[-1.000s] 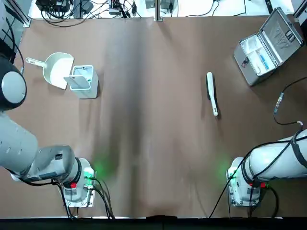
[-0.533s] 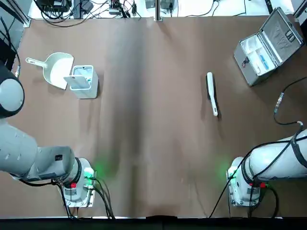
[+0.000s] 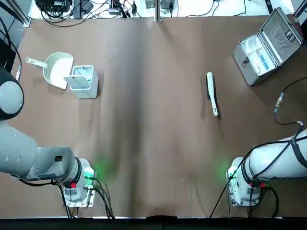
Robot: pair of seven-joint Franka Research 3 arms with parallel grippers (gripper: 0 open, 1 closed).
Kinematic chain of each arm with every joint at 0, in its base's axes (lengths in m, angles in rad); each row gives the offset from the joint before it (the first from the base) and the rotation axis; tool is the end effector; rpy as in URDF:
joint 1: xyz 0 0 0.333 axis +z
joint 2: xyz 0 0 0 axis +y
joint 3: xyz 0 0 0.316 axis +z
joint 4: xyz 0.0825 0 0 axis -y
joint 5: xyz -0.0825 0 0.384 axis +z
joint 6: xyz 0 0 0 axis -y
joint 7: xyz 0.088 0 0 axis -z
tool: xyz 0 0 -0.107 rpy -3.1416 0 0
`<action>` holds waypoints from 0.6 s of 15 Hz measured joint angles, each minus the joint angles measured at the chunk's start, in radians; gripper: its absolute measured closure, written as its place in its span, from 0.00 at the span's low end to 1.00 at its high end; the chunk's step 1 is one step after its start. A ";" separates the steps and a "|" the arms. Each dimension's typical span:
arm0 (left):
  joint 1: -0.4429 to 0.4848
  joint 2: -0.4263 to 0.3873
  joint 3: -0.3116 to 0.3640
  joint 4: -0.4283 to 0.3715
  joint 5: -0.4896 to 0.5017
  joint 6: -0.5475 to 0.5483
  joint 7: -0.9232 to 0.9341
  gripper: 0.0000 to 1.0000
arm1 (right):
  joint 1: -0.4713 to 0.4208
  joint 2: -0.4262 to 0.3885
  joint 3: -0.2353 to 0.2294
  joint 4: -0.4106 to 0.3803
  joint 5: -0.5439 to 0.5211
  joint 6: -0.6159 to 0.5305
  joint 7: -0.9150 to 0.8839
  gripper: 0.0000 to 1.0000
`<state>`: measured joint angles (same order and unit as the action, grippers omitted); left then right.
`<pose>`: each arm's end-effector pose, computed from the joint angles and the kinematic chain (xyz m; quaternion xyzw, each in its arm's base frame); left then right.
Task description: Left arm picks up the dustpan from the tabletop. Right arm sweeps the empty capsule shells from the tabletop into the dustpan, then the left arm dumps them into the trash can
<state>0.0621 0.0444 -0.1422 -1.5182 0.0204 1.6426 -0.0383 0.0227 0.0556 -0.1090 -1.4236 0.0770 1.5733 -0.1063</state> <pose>0.5744 -0.0421 0.6313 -0.9989 0.0210 -0.0406 0.0047 0.5711 -0.0391 0.6634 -0.9982 -0.0119 -0.0503 0.0307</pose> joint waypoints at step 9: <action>-0.050 0.001 0.012 -0.002 -0.001 0.000 -0.033 0.00 | 0.000 0.000 0.000 0.000 0.000 0.000 0.000 0.02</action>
<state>0.0124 0.0457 -0.1298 -1.5206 0.0194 1.6426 -0.0708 0.0227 0.0556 -0.1091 -1.4236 0.0770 1.5733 -0.1063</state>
